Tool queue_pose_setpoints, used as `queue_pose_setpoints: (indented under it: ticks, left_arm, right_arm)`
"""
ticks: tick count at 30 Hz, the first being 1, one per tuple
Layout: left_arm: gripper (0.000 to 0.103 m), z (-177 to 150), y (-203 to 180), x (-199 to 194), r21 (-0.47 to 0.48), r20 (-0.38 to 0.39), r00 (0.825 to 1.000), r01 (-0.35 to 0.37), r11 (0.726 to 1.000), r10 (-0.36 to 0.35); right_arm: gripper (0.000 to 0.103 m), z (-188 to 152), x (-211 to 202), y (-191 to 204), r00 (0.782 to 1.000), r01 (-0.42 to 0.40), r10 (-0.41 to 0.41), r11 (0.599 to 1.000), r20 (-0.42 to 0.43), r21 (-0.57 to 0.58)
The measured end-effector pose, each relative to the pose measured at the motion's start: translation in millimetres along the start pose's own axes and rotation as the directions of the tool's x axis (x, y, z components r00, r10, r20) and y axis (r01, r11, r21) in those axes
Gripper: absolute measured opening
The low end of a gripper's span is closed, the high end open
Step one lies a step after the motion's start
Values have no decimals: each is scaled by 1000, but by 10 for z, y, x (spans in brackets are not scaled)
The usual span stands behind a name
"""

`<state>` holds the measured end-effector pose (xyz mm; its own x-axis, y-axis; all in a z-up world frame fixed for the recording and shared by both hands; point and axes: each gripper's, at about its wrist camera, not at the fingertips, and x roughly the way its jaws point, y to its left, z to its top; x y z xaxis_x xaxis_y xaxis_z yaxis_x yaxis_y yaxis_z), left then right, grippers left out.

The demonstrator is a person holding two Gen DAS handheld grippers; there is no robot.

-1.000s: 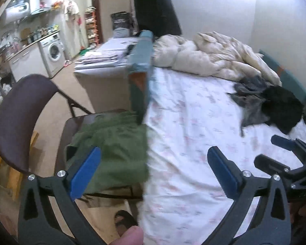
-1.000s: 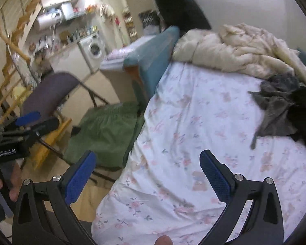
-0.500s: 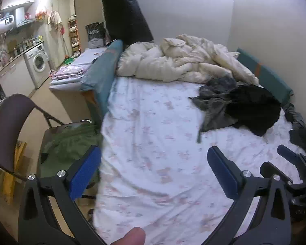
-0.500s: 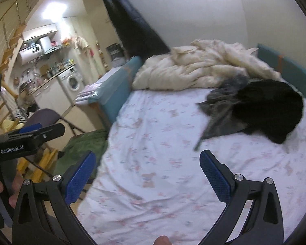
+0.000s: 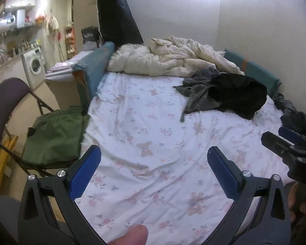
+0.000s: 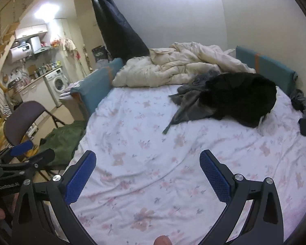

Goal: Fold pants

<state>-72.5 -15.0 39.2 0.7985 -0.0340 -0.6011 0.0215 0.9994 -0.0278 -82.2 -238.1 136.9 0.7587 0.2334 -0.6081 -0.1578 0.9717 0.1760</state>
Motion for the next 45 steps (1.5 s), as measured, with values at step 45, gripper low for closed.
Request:
queue_pose_setpoints:
  ticks: [45]
  left_arm:
    - [103, -529, 278, 323, -86, -3, 1000, -14, 996, 14]
  right_arm:
    - [103, -640, 336, 295, 997, 73, -71, 994, 27, -78]
